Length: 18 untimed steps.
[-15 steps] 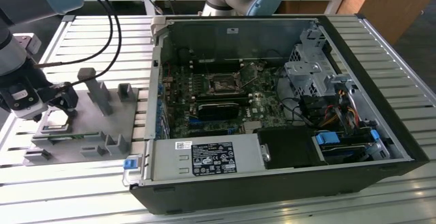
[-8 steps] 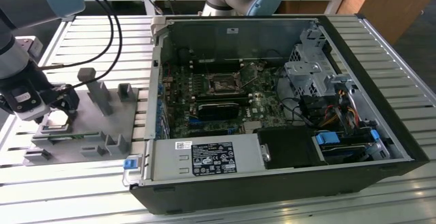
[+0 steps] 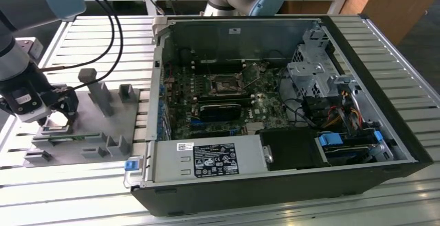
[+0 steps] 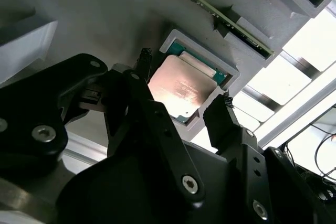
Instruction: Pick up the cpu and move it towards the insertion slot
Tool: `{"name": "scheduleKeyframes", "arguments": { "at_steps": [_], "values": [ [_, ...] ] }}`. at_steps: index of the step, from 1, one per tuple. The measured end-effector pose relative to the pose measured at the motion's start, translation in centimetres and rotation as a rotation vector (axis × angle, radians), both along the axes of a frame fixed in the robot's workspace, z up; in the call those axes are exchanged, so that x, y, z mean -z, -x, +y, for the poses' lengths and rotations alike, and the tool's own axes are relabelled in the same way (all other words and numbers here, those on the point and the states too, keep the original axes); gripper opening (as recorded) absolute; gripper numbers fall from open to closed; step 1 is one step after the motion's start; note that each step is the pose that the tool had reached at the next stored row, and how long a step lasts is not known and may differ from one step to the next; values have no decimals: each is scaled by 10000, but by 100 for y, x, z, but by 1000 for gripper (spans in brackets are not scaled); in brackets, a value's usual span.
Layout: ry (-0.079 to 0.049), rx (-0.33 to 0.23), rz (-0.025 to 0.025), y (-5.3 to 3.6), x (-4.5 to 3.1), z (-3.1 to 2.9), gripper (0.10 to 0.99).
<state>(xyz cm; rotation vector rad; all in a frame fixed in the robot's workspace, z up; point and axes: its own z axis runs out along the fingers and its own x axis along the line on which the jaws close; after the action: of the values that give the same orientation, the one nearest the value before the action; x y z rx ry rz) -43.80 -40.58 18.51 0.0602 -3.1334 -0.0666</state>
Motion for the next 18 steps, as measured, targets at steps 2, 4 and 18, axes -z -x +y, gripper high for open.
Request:
{"name": "scheduleKeyframes", "arguments": {
  "at_steps": [2,4,18],
  "values": [
    [-3,-1,0,2,5,0,678],
    [-3,0,1,4,12,0,667],
    [-10,25,-1,4,21,0,541]
  ]
}}
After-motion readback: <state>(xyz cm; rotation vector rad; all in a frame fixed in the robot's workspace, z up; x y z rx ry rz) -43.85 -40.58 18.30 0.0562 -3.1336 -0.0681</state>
